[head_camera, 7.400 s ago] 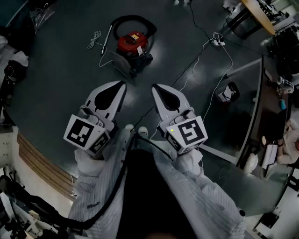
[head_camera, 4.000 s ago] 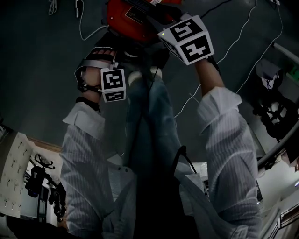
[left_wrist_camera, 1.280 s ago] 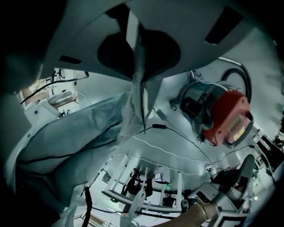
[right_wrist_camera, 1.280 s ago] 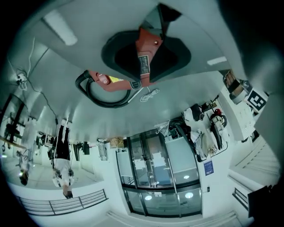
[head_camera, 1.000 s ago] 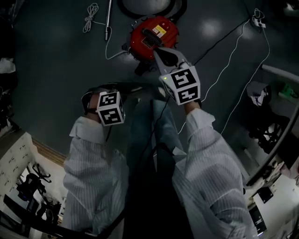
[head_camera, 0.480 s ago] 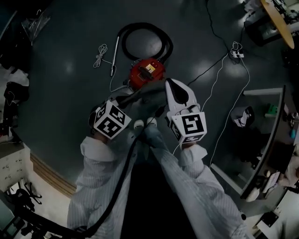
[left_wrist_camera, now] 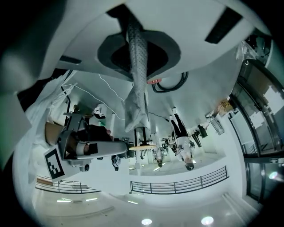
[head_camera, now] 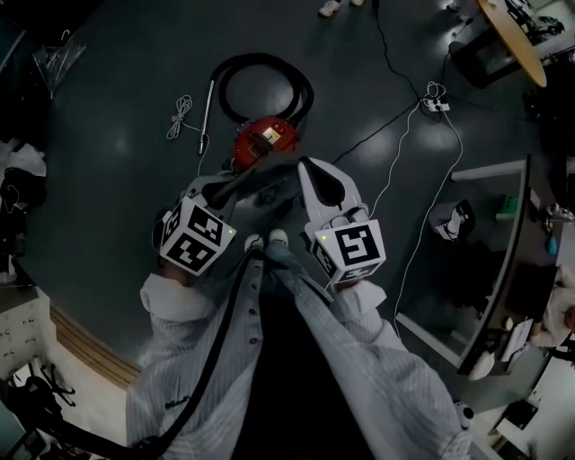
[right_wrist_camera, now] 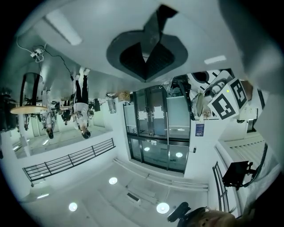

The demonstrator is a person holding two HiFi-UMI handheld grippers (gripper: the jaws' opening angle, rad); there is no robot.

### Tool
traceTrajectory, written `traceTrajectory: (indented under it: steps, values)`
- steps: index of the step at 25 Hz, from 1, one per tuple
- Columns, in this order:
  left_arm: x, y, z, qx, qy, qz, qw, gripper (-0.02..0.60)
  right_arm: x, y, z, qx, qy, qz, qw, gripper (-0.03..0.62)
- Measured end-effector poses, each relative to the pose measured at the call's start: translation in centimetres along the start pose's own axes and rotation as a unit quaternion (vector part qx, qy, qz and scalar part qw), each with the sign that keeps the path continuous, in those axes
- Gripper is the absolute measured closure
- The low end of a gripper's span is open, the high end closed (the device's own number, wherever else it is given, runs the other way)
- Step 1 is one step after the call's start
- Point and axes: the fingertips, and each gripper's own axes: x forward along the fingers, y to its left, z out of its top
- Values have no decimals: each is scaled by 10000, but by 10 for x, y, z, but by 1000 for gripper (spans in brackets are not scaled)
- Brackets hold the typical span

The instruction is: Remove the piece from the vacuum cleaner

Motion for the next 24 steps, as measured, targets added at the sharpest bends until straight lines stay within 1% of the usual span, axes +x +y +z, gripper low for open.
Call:
traceTrajectory:
  steps: [7, 9, 11, 15, 20, 24]
  values:
    - [2, 5, 6, -90, -141, -62, 9998, 568, 2, -4, 6, -33, 29, -21, 10000, 594]
    - [3, 7, 8, -116, -176, -56, 9998, 568, 2, -3, 6, -54, 5, 32, 10000, 594]
    - [5, 6, 10, -99, -196, -61, 9997, 568, 2, -3, 5, -84, -15, 69, 9999, 594]
    - [4, 5, 11, -54, -222, -81, 9997, 568, 3, -2, 5, -59, 75, -11, 10000, 594]
    - [3, 4, 10, -66, -243, -106, 9996, 568, 3, 2, 3, -64, 92, 44, 9999, 594]
    - [4, -2, 7, -3, -202, -146, 9997, 568, 1, 7, 0, -115, 43, 156, 9998, 594]
